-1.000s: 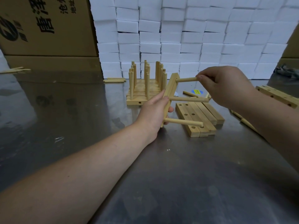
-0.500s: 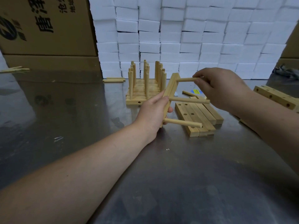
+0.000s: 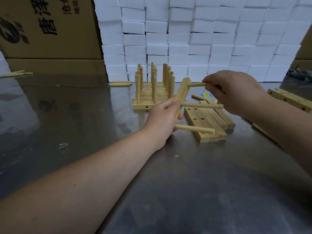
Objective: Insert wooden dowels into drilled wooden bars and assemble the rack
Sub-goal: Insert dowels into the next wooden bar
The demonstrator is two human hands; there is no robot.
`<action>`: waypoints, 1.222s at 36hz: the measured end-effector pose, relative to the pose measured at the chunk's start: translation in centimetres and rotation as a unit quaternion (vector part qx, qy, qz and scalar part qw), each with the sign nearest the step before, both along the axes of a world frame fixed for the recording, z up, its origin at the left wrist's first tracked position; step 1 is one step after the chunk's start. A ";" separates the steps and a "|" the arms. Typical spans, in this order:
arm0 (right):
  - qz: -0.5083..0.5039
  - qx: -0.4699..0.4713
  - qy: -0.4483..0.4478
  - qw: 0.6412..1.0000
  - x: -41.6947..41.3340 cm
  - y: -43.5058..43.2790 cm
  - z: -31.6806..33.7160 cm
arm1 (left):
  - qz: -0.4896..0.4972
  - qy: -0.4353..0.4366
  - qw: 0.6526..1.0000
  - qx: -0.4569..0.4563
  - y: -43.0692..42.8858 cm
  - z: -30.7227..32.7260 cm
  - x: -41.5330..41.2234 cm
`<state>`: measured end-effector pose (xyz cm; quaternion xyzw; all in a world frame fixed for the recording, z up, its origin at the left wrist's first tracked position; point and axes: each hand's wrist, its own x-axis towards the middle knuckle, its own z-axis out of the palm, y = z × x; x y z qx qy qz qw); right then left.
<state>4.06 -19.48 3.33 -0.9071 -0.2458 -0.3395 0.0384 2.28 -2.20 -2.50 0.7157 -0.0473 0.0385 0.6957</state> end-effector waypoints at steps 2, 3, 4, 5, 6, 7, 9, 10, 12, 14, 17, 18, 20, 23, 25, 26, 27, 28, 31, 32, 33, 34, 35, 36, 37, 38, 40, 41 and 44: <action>0.001 -0.010 -0.011 1.000 0.0 0.0 0.0 | 0.000 0.007 1.000 -0.014 0.0 0.0 0.0; 0.001 -0.012 -0.014 1.000 0.0 0.0 0.0 | 0.000 0.008 1.000 -0.018 0.0 0.0 0.1; 0.001 -0.012 -0.015 1.000 0.0 0.0 0.0 | 0.000 0.008 1.000 -0.020 0.0 0.0 0.0; 0.002 -0.011 -0.016 1.000 0.0 0.0 -0.1 | -0.001 0.007 1.000 -0.018 0.0 0.0 0.0; 0.004 -0.009 -0.016 1.000 0.0 0.0 -0.1 | -0.001 0.005 1.000 -0.014 0.0 0.0 0.0; 0.008 -0.006 -0.014 1.000 0.0 0.0 -0.1 | -0.001 0.002 1.000 -0.010 0.0 0.0 0.0; 0.013 0.003 -0.013 1.000 -0.1 0.0 -0.1 | -0.001 -0.007 1.000 0.000 0.0 -0.1 -0.1; 0.013 0.007 -0.011 1.000 0.0 -0.1 -0.1 | -0.001 -0.011 1.000 0.004 0.0 -0.1 -0.1; 0.013 0.011 -0.005 1.000 0.0 -0.1 -0.1 | 0.003 -0.018 1.000 0.013 0.0 -0.1 -0.1; 0.013 0.016 0.001 1.000 -0.1 -0.2 -0.1 | 0.007 -0.023 1.000 0.020 0.0 -0.1 -0.2; 0.013 0.024 0.014 1.000 -0.2 -0.3 0.0 | 0.009 -0.030 0.999 0.025 0.0 -0.2 -0.2; 0.011 0.028 0.020 0.999 -0.2 -0.3 0.0 | 0.012 -0.031 0.999 0.028 -0.1 -0.2 -0.1; 0.006 0.037 0.028 0.999 -0.2 -0.3 -0.1 | 0.016 -0.032 0.999 0.031 -0.1 -0.2 -0.1; 0.002 0.065 0.051 0.997 -0.1 -0.3 -0.1 | 0.017 -0.042 0.998 0.040 0.1 -0.2 -0.1; -0.005 0.078 0.069 0.995 -0.1 -0.3 -0.1 | 0.015 -0.053 0.997 0.049 0.2 -0.2 -0.2; -0.011 0.079 0.072 0.994 0.0 -0.2 -0.1 | 0.014 -0.057 0.997 0.052 0.3 -0.3 -0.2; -0.017 0.080 0.074 0.994 -0.1 -0.2 -0.1 | 0.015 -0.059 0.997 0.054 0.3 -0.3 -0.2; -0.022 0.084 0.077 0.993 -0.1 -0.2 0.0 | 0.017 -0.059 0.997 0.055 0.2 -0.2 -0.1; -0.030 0.128 0.103 0.986 -0.3 -0.1 0.1 | 0.020 -0.062 0.996 0.060 0.2 -0.2 0.0; -0.032 0.137 0.109 0.984 -0.3 -0.1 0.1 | 0.020 -0.064 0.996 0.063 0.2 -0.3 0.0; -0.035 0.140 0.114 0.983 -0.4 0.0 0.1 | 0.019 -0.066 0.995 0.066 0.2 -0.3 0.0; -0.037 0.141 0.118 0.982 -0.5 0.1 0.2 | 0.018 -0.068 0.995 0.069 0.2 -0.4 0.0; -0.037 0.145 0.122 0.981 -0.5 0.1 0.2 | 0.019 -0.071 0.995 0.070 0.2 -0.4 0.0; -0.037 0.155 0.126 0.979 -0.5 0.1 0.3 | 0.021 -0.075 0.994 0.071 0.2 -0.4 0.1; -0.037 0.170 0.131 0.976 -0.5 0.1 0.3 | 0.024 -0.079 0.994 0.073 0.2 -0.4 0.1; -0.038 0.186 0.136 0.972 -0.5 0.1 0.2 | 0.026 -0.083 0.993 0.074 0.3 -0.4 0.2; -0.045 0.200 0.137 0.969 -0.3 0.1 0.0 | 0.028 -0.089 0.993 0.075 0.3 -0.4 0.3; -0.048 0.202 0.138 0.968 -0.2 0.2 -0.1 | 0.028 -0.088 0.993 0.073 0.4 -0.4 0.3; -0.046 0.204 0.153 0.966 -0.1 0.4 -0.2 | 0.027 -0.079 0.994 0.064 0.4 -0.5 0.3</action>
